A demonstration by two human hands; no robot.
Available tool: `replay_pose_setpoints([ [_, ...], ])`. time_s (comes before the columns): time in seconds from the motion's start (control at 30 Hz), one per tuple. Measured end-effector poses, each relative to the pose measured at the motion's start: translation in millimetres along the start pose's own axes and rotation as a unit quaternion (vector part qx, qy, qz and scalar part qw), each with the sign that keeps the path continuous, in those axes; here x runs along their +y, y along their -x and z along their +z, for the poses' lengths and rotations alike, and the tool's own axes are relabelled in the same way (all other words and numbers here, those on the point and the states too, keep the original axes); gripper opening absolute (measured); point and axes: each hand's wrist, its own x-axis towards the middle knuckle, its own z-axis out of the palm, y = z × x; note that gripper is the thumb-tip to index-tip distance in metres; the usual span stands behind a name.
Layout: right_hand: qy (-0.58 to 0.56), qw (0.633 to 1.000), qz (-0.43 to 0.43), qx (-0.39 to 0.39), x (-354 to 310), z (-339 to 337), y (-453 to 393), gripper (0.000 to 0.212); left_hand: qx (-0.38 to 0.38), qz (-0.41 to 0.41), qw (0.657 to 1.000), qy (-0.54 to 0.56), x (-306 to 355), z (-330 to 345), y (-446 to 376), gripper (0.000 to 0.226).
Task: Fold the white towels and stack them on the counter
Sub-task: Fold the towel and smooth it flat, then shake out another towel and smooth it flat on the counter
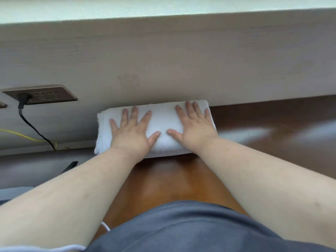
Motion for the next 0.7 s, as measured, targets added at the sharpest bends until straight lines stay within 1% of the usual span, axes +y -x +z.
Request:
replay_pose_setpoints([
  [0.13,-0.023,0.999,0.026,0.002,6,1,-6,0.097,-0.033,-0.042,0.998,0.012,-2,-8,-7,0.088],
  [0.27,-0.047,0.998,0.023,-0.025,13,-5,-1,0.093,-0.071,-0.066,0.995,0.015,3,-17,-2,0.090],
  [0.37,-0.060,0.997,0.011,-0.037,25,-25,3,0.089,-0.102,-0.076,0.992,0.003,10,-36,-5,0.090],
  [0.43,-0.079,0.996,0.027,-0.014,34,-43,11,0.088,-0.070,-0.026,0.997,-0.014,22,-54,-6,0.087],
  [0.53,-0.105,0.991,0.084,0.023,60,-74,31,0.087,-0.002,0.086,0.996,-0.007,56,-84,-5,0.079],
  [0.6,-0.115,0.984,0.132,0.037,88,-94,53,0.083,0.013,0.131,0.991,0.010,87,-106,-4,0.073],
  [0.7,-0.100,0.975,0.191,0.051,139,-127,95,0.081,0.037,0.198,0.978,0.053,133,-141,1,0.061],
])
